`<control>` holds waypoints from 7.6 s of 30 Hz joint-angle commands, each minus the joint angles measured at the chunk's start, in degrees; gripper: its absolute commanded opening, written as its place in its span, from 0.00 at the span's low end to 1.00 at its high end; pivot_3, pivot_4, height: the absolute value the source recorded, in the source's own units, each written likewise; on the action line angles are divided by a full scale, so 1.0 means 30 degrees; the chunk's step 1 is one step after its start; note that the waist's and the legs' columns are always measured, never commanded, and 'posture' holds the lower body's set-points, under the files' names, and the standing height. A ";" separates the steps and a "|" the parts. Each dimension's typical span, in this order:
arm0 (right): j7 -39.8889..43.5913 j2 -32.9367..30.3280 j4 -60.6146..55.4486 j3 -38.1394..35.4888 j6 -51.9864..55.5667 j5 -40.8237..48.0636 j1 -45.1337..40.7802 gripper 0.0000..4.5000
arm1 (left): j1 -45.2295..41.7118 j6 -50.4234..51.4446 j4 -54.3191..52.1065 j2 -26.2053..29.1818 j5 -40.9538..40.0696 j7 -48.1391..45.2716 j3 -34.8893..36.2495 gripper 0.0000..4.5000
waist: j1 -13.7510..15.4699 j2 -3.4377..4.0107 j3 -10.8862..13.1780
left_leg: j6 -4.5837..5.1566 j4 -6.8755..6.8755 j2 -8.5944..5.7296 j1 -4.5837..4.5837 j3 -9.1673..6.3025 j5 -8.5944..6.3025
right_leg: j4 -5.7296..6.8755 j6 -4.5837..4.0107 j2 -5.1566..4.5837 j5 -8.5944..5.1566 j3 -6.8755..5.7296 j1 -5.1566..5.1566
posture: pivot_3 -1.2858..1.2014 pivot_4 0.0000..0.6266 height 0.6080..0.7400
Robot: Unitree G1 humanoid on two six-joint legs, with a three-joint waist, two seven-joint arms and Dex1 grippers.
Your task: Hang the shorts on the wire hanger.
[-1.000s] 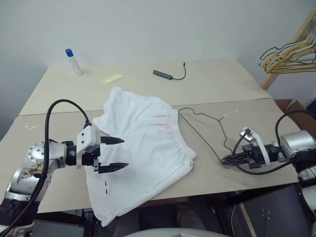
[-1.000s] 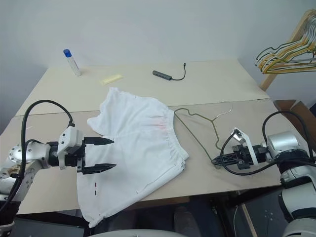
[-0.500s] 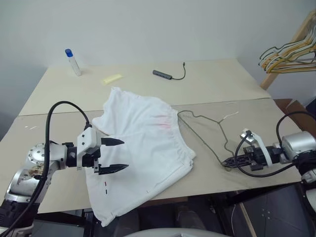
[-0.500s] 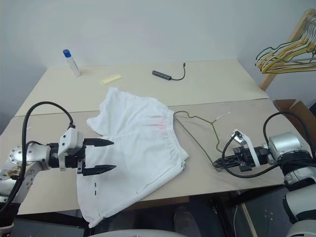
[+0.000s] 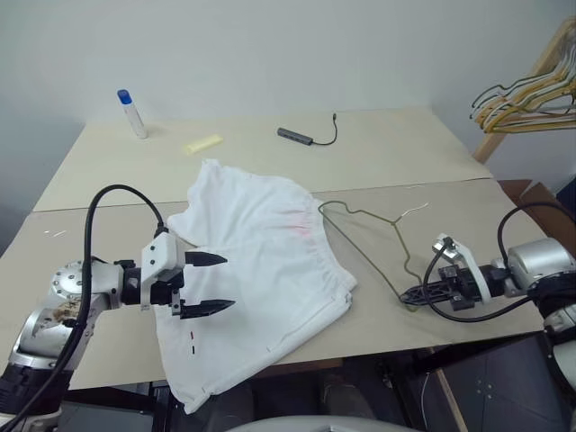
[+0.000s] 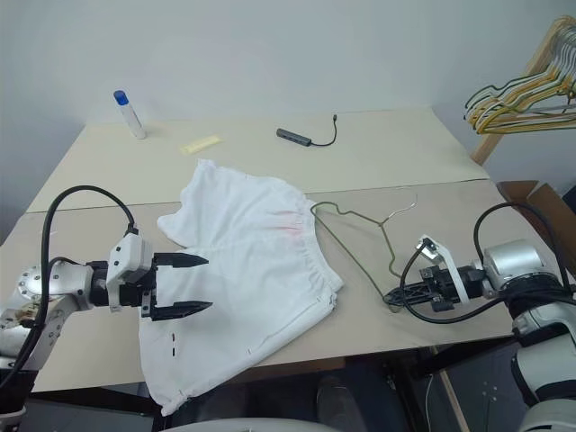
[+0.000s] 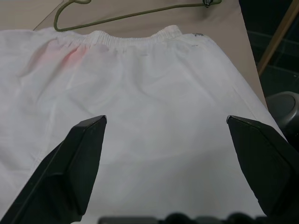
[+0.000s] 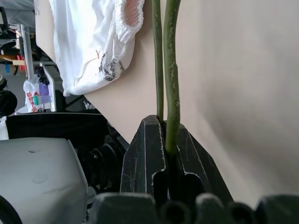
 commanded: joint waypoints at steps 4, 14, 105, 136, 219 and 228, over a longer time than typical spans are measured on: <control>0.1093 -0.0362 0.0764 -0.0309 -0.0322 -0.0160 -0.0334 0.00 | -0.0023 -0.0431 -0.0562 0.0155 0.0112 0.0045 0.0180 0.99 | 0.0008 0.0000 0.0000 | 0.0001 0.0001 -0.0003 -0.0001 0.0000 0.0000 | -0.0001 -0.0003 -0.0002 0.0002 0.0001 0.0000 | 0.55 0.00 1.00; 0.1093 -0.0417 -0.0093 -0.0127 -0.0240 0.0141 0.0286 0.00 | -0.0148 -0.0538 -0.0497 0.0117 0.0226 -0.0077 0.0081 0.99 | -0.0004 0.0001 -0.0001 | 0.0000 0.0001 0.0000 0.0000 0.0001 0.0000 | 0.0000 -0.0001 0.0001 0.0001 0.0000 -0.0001 | 0.55 0.00 1.00; 0.1093 0.4109 0.7012 1.0840 -0.5201 0.4389 -0.8303 0.00 | -0.1384 -0.0385 0.2492 -0.3336 0.7763 0.4267 -0.8032 0.99 | 0.1009 0.0345 -0.0219 | 0.0017 0.0045 0.0051 0.0005 -0.0044 -0.0009 | 0.0035 -0.0109 0.0088 0.0063 -0.0015 -0.0002 | 0.58 0.00 1.00; 0.1085 0.6580 1.2372 0.4221 -0.8904 -0.2830 -0.9315 0.00 | -0.1337 -0.1397 0.2753 -0.3079 0.8034 0.4315 -0.7832 0.99 | 0.1148 0.0429 -0.0278 | 0.0019 0.0042 0.0043 0.0002 -0.0052 -0.0010 | 0.0037 -0.0102 0.0091 0.0059 -0.0018 -0.0005 | 0.58 0.00 1.00; 0.1093 0.2825 0.6843 0.8001 -0.5263 0.2472 -0.6406 0.00 | -0.1681 -0.2171 0.3432 -0.3445 0.8474 0.4321 -0.8208 0.99 | 0.1059 0.0551 -0.0359 | 0.0022 0.0041 0.0036 0.0020 -0.0051 -0.0011 | 0.0028 0.0030 0.0089 -0.0023 -0.0004 0.0014 | 0.57 0.00 1.00; 0.1093 0.2851 0.7444 0.8009 -0.5101 0.2121 -0.6449 0.00 | -0.1695 -0.2225 0.3468 -0.3477 0.8498 0.4352 -0.8268 0.99 | 0.1066 0.0551 -0.0359 | 0.0021 0.0041 0.0035 0.0021 -0.0051 -0.0011 | 0.0028 0.0030 0.0088 -0.0023 -0.0004 0.0015 | 0.57 0.00 1.00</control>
